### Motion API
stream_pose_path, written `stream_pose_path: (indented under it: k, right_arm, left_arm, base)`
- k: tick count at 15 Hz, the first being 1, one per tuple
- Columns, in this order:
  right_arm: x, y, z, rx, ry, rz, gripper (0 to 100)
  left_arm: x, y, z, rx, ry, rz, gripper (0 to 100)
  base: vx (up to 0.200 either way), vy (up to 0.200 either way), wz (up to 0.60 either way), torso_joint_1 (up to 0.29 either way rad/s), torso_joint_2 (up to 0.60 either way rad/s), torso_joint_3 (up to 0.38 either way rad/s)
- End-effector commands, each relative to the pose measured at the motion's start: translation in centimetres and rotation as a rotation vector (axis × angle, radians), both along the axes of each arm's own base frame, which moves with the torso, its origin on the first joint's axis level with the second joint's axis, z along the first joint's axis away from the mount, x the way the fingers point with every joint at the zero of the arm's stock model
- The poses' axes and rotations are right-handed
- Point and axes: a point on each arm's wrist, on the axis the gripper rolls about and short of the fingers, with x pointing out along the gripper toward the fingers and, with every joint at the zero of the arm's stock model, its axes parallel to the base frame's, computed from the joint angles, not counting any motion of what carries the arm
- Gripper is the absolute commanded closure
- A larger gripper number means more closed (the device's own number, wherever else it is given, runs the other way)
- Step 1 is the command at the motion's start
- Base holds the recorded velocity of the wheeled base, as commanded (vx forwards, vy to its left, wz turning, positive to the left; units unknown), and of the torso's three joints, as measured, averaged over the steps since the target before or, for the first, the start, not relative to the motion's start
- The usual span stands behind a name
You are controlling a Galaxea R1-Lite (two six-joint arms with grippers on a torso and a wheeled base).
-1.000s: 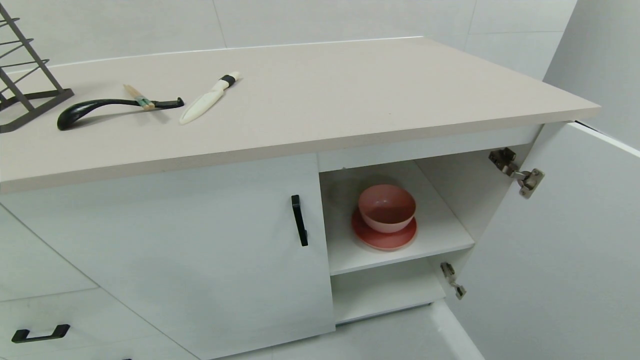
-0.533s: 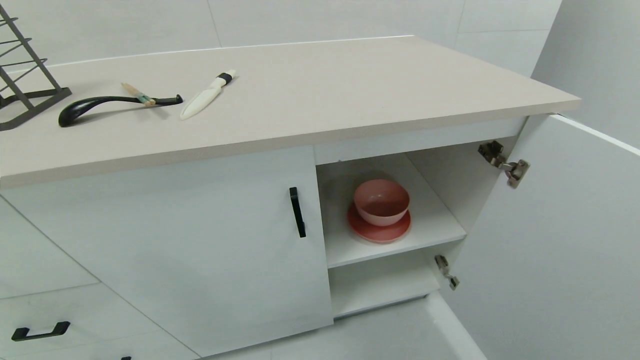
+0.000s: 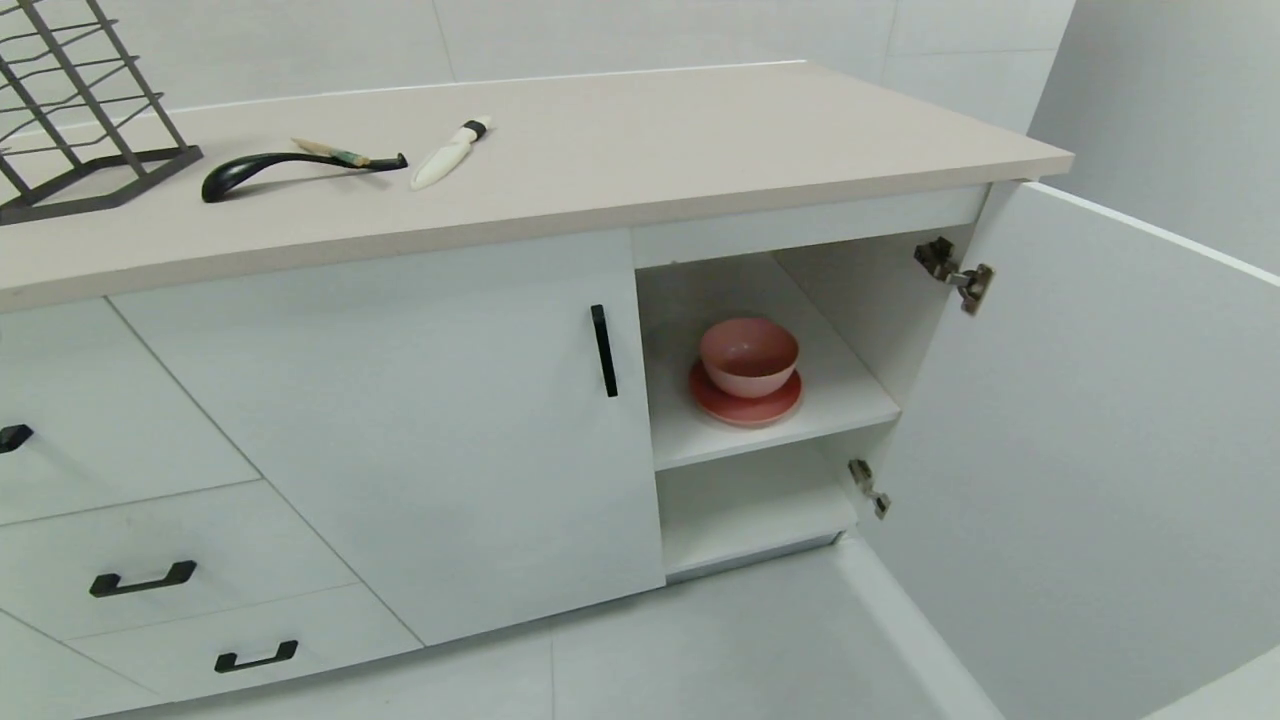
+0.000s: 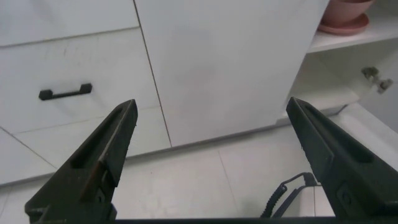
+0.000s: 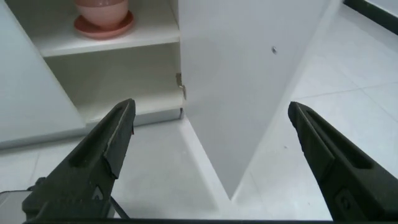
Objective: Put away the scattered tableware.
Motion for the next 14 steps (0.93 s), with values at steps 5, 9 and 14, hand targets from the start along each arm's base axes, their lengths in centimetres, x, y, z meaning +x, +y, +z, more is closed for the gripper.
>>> stream_pose_path:
  k: [5,9,14]
  right_arm:
    - [-0.07,0.07,-0.04,0.007,-0.007,0.035,0]
    - [-0.07,0.08,-0.04,0.007,-0.007,0.039,0]
    - [-0.07,0.07,-0.04,0.007,-0.007,0.038,0]
  left_arm:
    - [0.00,0.00,0.00,0.000,0.000,0.001,0]
    - [0.00,-0.01,0.00,-0.011,0.000,-0.001,0]
    - [0.00,-0.01,0.00,-0.009,0.000,-0.001,0]
  base:
    - [-0.080,-0.080,0.00,0.001,0.00,0.001]
    - [-0.200,-0.200,0.00,0.007,0.00,0.004]
    - [-0.160,-0.200,0.00,0.000,0.00,0.002]
